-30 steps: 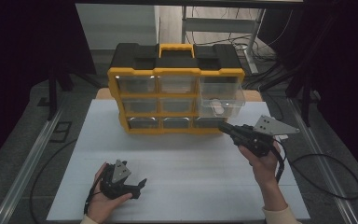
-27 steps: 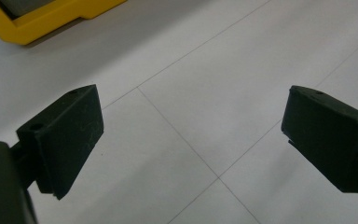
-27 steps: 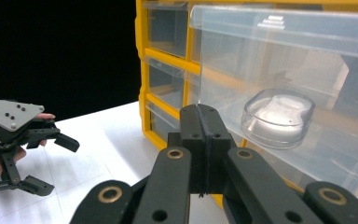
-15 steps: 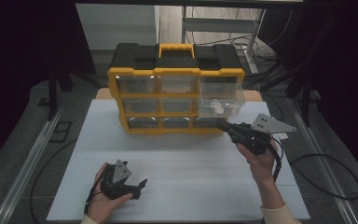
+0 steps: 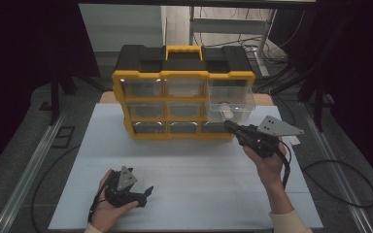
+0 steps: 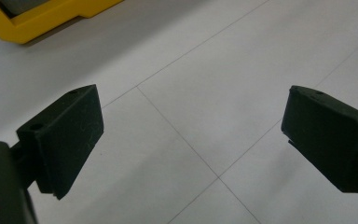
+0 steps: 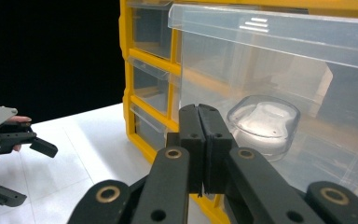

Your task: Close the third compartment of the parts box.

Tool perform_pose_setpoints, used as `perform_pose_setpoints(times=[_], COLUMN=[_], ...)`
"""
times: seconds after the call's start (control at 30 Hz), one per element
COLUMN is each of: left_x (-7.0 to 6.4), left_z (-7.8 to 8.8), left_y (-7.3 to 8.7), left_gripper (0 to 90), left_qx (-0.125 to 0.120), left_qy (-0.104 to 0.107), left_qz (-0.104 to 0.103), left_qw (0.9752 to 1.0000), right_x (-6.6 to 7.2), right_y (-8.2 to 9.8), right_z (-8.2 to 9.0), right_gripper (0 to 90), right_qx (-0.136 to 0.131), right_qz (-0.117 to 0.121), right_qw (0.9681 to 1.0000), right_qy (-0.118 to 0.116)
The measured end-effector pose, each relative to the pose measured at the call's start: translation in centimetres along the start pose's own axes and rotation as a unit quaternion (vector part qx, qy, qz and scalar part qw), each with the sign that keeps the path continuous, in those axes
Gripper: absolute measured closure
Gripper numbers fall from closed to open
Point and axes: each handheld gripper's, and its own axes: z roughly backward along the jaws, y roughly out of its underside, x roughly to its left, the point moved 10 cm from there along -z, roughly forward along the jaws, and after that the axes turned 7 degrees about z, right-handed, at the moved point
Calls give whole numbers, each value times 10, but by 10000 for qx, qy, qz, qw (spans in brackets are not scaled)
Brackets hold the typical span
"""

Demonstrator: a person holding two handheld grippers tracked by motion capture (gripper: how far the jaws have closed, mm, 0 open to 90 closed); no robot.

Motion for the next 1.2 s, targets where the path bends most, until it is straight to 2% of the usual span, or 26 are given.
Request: perform_pose_setpoints(times=[0.63,1.2], left_x=[0,0], left_z=[0,0], left_y=[0,0], left_gripper=[62,62], left_qx=[2,13], left_qy=[-5,-8], left_qz=[-7,-12], left_qw=[10000,10000], right_x=[-14,-16], right_y=[6,6], right_z=[-10,-14], right_gripper=[898,899], right_qx=[18,10], right_qz=[-78,-20], right_qw=[9996,9994], right_qy=[253,346])
